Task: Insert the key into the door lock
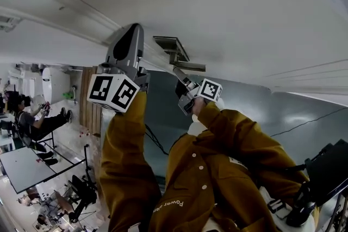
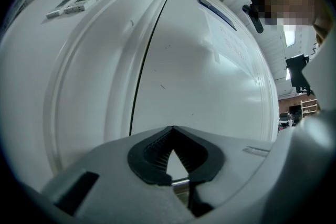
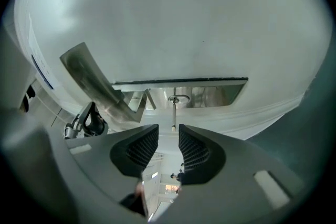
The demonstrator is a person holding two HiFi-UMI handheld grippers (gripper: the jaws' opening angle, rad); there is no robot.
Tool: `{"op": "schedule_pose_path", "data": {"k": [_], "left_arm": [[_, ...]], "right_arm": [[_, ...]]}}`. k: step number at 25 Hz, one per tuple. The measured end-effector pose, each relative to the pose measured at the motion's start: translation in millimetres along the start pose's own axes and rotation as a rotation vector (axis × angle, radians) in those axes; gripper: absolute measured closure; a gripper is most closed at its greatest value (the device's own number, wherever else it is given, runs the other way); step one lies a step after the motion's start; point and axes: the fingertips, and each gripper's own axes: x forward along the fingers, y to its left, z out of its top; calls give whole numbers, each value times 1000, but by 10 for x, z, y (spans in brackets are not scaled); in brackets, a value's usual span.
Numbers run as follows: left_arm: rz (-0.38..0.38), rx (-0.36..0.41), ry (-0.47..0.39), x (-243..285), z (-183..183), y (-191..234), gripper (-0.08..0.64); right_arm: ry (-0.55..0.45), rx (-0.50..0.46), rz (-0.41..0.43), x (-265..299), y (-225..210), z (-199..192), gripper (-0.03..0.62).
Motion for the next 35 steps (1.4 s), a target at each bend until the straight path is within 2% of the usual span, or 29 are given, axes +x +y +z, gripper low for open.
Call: {"op": "schedule_pose_path", "data": {"k": [3, 6, 9, 11, 15, 19, 25, 29, 35], "left_arm": [[8, -1, -12, -5, 45, -10, 560], [14, 11, -18, -29, 68, -37, 560], [6, 11, -11, -121, 23, -169, 560], [5, -16, -3, -238, -74, -294, 560], [38, -32, -9, -678, -240, -692, 560], [104, -28, -13, -1093, -359, -962, 560], [173, -130, 71, -1557, -837, -1156, 560], [219, -177, 87, -1759, -1055, -1277, 560], [245, -165, 71, -1862, -1088, -1368, 560]], "right_arm": [[75, -11, -67, -224, 62, -141, 474], [127, -5, 2, -408, 565, -281, 516], [163, -61, -4, -656, 925, -317, 542], [181, -139, -23, -784, 1063, -268, 585], [233, -350, 24, -938, 1478, -219, 588], [258, -542, 51, -981, 1844, -171, 588], [333, -912, 23, -964, 2130, -205, 588], [366, -1042, -24, -960, 2138, -249, 587], [381, -1143, -72, -971, 2112, -287, 588]]}}
